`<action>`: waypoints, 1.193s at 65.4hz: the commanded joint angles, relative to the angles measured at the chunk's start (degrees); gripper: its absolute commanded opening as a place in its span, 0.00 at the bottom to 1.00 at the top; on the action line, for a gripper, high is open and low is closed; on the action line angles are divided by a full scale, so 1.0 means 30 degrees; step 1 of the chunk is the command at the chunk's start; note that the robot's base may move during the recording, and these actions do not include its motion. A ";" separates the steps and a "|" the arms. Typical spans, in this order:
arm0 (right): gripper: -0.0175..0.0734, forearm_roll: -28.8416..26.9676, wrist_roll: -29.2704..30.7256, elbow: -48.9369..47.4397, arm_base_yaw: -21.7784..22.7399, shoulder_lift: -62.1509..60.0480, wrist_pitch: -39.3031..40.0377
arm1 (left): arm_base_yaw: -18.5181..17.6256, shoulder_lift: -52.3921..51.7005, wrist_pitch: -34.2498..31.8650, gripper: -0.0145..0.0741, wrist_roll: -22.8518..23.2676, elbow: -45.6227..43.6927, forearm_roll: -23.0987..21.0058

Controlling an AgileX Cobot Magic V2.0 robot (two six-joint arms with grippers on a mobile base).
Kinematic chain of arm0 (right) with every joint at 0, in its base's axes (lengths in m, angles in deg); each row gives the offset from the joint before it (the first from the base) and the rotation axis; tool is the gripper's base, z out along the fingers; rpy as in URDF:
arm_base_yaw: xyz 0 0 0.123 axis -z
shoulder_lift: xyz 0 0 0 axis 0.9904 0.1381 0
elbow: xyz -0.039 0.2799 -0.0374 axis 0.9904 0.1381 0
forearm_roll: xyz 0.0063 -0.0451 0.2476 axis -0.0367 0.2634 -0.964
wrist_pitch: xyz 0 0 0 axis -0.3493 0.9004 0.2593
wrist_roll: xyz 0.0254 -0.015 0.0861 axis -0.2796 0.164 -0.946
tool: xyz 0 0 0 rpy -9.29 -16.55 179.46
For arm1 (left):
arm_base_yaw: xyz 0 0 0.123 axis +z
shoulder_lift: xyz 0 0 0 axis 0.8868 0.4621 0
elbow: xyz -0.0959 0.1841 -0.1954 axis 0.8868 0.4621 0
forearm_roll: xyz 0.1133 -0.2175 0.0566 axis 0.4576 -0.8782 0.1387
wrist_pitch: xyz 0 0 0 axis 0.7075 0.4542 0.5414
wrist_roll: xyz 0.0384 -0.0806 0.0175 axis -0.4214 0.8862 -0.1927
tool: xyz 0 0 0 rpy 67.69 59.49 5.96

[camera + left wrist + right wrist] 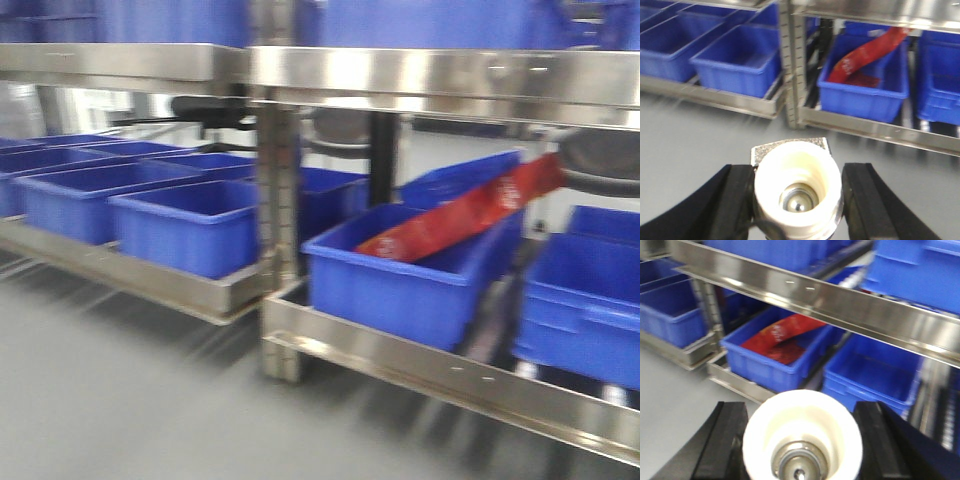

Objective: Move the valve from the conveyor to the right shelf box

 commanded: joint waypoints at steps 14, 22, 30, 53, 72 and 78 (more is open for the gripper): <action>0.02 0.0080 0.0035 -0.0311 0.0013 -0.0201 0.1419 | -0.0085 -0.0171 -0.1031 0.04 0.0129 -0.0266 -0.0207; 0.02 0.0080 0.0035 -0.0311 0.0013 -0.0201 0.1419 | -0.0085 -0.0171 -0.1031 0.04 0.0129 -0.0266 -0.0207; 0.02 0.0080 0.0035 -0.0311 0.0013 -0.0201 0.1419 | -0.0085 -0.0171 -0.1031 0.04 0.0129 -0.0266 -0.0207; 0.02 0.0080 0.0035 -0.0311 0.0013 -0.0201 0.1419 | -0.0085 -0.0171 -0.1031 0.04 0.0129 -0.0266 -0.0207; 0.02 0.0080 0.0035 -0.0311 0.0013 -0.0201 0.1419 | -0.0085 -0.0171 -0.1031 0.04 0.0129 -0.0266 -0.0207; 0.02 0.0080 0.0035 -0.0311 0.0013 -0.0201 0.1419 | -0.0085 -0.0171 -0.1031 0.04 0.0129 -0.0266 -0.0207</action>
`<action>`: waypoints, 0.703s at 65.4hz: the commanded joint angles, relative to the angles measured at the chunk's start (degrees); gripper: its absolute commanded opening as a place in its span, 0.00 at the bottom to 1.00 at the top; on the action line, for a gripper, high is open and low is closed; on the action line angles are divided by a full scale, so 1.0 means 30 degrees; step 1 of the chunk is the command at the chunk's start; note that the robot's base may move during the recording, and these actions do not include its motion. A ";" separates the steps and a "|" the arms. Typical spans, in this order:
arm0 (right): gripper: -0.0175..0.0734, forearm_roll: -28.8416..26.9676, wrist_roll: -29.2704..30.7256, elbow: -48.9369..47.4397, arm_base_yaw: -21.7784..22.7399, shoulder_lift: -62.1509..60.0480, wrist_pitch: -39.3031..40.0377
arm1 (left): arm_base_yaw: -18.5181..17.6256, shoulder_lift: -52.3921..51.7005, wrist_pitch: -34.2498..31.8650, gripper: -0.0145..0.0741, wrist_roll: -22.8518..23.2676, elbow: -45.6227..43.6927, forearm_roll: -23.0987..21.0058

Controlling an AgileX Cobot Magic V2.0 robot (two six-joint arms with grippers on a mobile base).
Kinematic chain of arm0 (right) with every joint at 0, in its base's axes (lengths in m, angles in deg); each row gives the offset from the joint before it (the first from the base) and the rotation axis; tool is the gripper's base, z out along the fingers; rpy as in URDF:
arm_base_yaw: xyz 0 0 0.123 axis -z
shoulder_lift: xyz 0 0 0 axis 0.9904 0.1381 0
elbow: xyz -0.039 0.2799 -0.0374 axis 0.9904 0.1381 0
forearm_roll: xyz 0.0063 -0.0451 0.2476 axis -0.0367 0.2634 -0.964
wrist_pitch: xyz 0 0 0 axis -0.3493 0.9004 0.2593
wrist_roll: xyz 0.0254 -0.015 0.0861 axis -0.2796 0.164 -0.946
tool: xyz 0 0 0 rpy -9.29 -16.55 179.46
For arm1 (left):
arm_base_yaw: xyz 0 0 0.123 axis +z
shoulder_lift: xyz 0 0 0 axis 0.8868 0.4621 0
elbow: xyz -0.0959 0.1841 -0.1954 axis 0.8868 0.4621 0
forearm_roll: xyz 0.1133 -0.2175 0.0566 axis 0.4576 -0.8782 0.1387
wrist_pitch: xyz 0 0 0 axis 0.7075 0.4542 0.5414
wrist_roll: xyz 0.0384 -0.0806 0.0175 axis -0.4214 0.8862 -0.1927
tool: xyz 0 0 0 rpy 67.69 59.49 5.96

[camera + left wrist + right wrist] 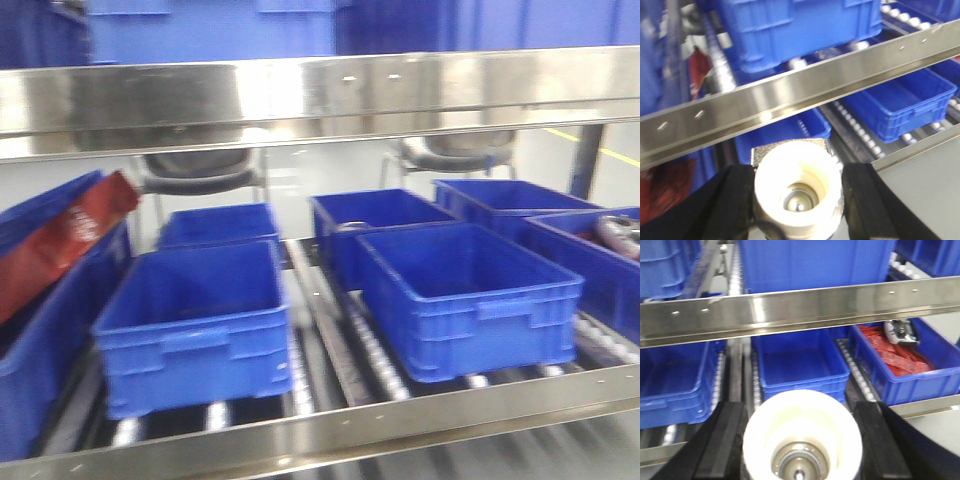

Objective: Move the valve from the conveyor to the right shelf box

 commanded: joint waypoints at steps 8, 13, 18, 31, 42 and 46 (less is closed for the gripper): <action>0.02 0.0080 0.0035 -0.0311 0.0013 -0.0201 0.1419 | -0.0085 -0.0171 -0.1031 0.04 0.0129 -0.0266 -0.0135; 0.02 0.0080 0.0035 -0.0311 0.0013 -0.0201 0.1419 | -0.0085 -0.0171 -0.1031 0.04 0.0129 -0.0266 -0.0135; 0.02 0.0080 0.0035 -0.0311 0.0013 -0.0201 0.1419 | -0.0085 -0.0171 -0.1031 0.04 0.0129 -0.0266 -0.0135; 0.02 0.0080 0.0035 -0.0311 0.0013 -0.0201 0.1419 | -0.0085 -0.0171 -0.1031 0.04 0.0129 -0.0266 -0.0135; 0.02 0.0080 0.0035 -0.0311 0.0013 -0.0201 0.1419 | -0.0085 -0.0171 -0.1031 0.04 0.0129 -0.0266 -0.0135; 0.02 0.0080 0.0035 -0.0311 0.0013 -0.0201 0.1419 | -0.0085 -0.0171 -0.1031 0.04 0.0129 -0.0266 -0.0135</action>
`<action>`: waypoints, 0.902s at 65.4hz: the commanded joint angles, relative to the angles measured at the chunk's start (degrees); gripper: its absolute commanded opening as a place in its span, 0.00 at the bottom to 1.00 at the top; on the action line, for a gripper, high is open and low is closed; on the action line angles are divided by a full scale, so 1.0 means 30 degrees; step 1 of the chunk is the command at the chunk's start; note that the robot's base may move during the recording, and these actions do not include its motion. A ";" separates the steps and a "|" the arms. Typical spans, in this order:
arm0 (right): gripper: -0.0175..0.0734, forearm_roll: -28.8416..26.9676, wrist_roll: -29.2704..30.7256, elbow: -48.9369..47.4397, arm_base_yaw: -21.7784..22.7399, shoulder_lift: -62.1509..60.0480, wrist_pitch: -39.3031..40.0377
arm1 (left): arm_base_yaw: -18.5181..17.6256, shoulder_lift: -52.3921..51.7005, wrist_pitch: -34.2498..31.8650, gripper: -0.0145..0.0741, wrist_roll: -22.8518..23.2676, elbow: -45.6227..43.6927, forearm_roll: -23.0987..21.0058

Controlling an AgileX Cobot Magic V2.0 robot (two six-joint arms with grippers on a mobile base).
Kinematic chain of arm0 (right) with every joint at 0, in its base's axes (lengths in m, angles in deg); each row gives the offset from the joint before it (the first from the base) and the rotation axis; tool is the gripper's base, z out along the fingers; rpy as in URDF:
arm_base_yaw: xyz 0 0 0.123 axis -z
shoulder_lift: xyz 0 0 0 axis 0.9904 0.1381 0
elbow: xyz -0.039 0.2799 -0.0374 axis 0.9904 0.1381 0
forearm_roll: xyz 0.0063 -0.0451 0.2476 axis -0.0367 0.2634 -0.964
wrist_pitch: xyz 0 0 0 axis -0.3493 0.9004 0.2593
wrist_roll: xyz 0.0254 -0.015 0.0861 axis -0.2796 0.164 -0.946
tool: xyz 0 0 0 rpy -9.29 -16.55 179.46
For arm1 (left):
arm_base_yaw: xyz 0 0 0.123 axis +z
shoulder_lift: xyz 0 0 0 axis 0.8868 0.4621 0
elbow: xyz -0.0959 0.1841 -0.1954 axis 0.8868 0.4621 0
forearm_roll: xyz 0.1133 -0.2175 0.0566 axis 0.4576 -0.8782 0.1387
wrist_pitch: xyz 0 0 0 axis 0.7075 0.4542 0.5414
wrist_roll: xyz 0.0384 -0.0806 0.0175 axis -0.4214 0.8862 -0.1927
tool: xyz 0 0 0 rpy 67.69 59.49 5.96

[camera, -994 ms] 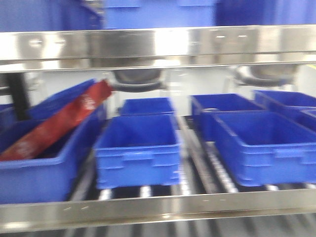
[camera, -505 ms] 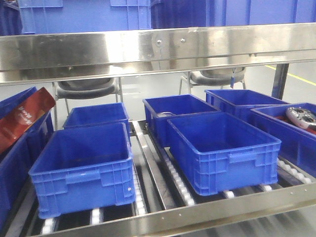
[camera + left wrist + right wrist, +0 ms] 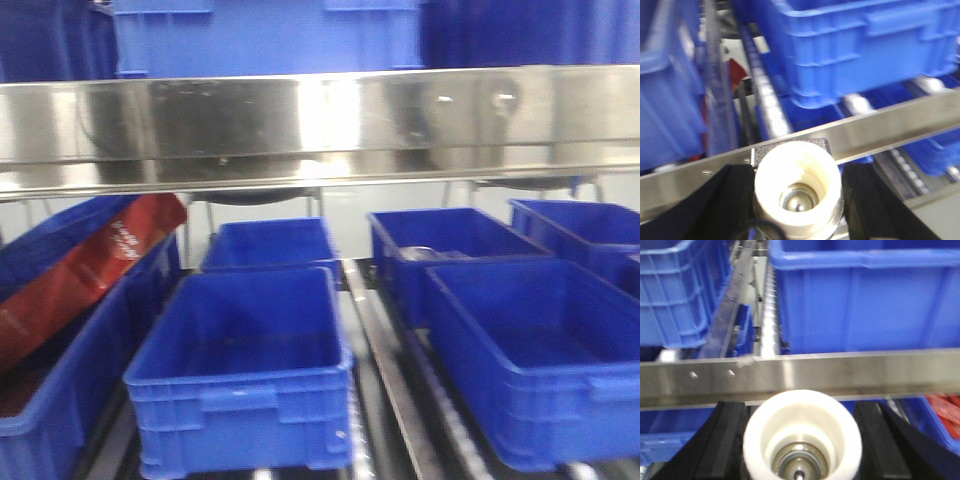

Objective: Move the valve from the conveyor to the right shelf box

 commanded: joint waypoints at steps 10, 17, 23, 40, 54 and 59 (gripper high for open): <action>0.02 0.0045 0.0035 -0.0311 0.0013 -0.0201 0.1419 | -0.0085 -0.0171 -0.1031 0.04 0.0129 -0.0266 -0.0099; 0.02 0.0045 0.0035 -0.0311 0.0013 -0.0201 0.1419 | -0.0085 -0.0171 -0.1031 0.04 0.0129 -0.0266 -0.0099; 0.02 0.0045 0.0035 -0.0311 0.0013 -0.0201 0.1419 | -0.0085 -0.0171 -0.1031 0.04 0.0129 -0.0266 -0.0099; 0.02 0.0045 0.0035 -0.0311 0.0013 -0.0201 0.1419 | -0.0085 -0.0171 -0.1031 0.04 0.0129 -0.0266 -0.0099; 0.02 0.0045 0.0035 -0.0311 0.0013 -0.0201 0.1419 | -0.0085 -0.0171 -0.1031 0.04 0.0129 -0.0266 -0.0099; 0.02 0.0045 0.0035 -0.0311 0.0013 -0.0201 0.1419 | -0.0085 -0.0171 -0.1031 0.04 0.0129 -0.0266 -0.0099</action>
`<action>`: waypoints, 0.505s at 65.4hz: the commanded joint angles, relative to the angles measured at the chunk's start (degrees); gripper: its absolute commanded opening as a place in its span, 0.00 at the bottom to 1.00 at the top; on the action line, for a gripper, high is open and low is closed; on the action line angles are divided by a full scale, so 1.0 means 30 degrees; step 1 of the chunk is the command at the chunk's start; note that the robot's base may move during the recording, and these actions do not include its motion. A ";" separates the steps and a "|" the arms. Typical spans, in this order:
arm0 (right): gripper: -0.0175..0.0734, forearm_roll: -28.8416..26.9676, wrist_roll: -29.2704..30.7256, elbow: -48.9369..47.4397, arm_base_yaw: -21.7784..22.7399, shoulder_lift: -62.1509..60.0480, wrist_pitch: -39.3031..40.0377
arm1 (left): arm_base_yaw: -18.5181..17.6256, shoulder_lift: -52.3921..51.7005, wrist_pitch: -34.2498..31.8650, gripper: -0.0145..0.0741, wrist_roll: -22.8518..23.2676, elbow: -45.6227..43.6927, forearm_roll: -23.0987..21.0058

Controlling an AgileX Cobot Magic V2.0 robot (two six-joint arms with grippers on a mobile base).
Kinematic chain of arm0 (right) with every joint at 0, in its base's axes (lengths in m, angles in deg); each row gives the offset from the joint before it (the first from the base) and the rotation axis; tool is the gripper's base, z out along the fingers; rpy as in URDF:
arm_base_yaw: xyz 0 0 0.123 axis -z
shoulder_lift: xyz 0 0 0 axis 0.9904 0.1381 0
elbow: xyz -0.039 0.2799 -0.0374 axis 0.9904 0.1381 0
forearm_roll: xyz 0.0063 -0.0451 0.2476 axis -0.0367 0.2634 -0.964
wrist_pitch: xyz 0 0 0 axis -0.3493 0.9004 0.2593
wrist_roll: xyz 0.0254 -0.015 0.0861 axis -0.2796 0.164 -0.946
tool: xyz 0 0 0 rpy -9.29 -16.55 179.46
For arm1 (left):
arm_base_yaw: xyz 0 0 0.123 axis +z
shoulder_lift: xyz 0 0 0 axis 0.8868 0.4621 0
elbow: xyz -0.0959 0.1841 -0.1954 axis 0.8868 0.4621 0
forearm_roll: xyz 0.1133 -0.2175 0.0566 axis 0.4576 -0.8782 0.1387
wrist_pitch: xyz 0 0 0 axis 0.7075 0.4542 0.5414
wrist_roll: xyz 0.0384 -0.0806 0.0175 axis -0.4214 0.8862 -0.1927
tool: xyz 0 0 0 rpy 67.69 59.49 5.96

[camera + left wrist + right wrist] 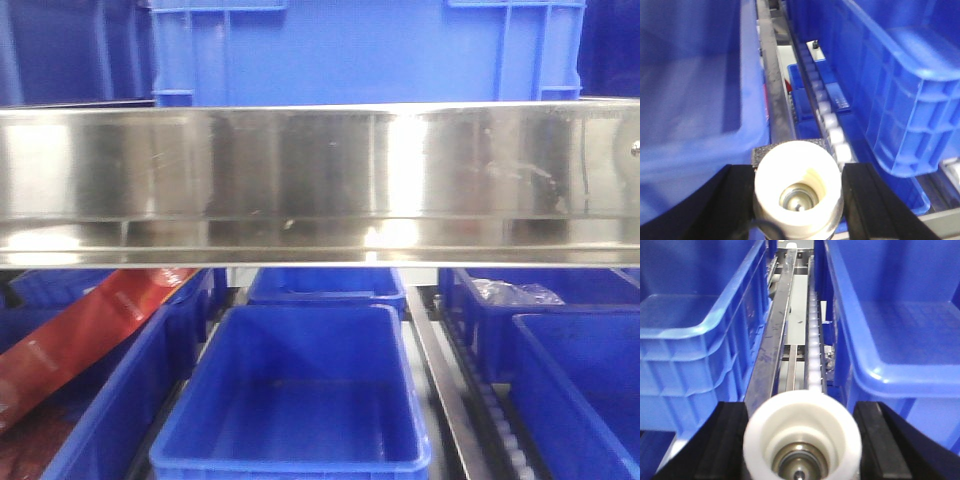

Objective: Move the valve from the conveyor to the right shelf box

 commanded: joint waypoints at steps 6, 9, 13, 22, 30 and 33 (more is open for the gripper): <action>0.02 0.0079 0.0035 -0.0311 0.0013 -0.0201 0.1419 | -0.0085 -0.0171 -0.1031 0.04 0.0129 -0.0266 -0.0203; 0.02 0.0079 0.0035 -0.0311 0.0013 -0.0201 0.1419 | -0.0085 -0.0171 -0.1031 0.04 0.0129 -0.0266 -0.0203; 0.02 0.0079 0.0035 -0.0311 0.0013 -0.0201 0.1419 | -0.0085 -0.0171 -0.1031 0.04 0.0129 -0.0266 -0.0203; 0.02 0.0079 0.0035 -0.0311 0.0013 -0.0201 0.1419 | -0.0085 -0.0171 -0.1031 0.04 0.0129 -0.0266 -0.0203; 0.02 0.0079 0.0035 -0.0311 0.0013 -0.0201 0.1419 | -0.0085 -0.0171 -0.1031 0.04 0.0129 -0.0266 -0.0203; 0.02 0.0079 0.0035 -0.0311 0.0013 -0.0201 0.1419 | -0.0085 -0.0171 -0.1031 0.04 0.0129 -0.0266 -0.0203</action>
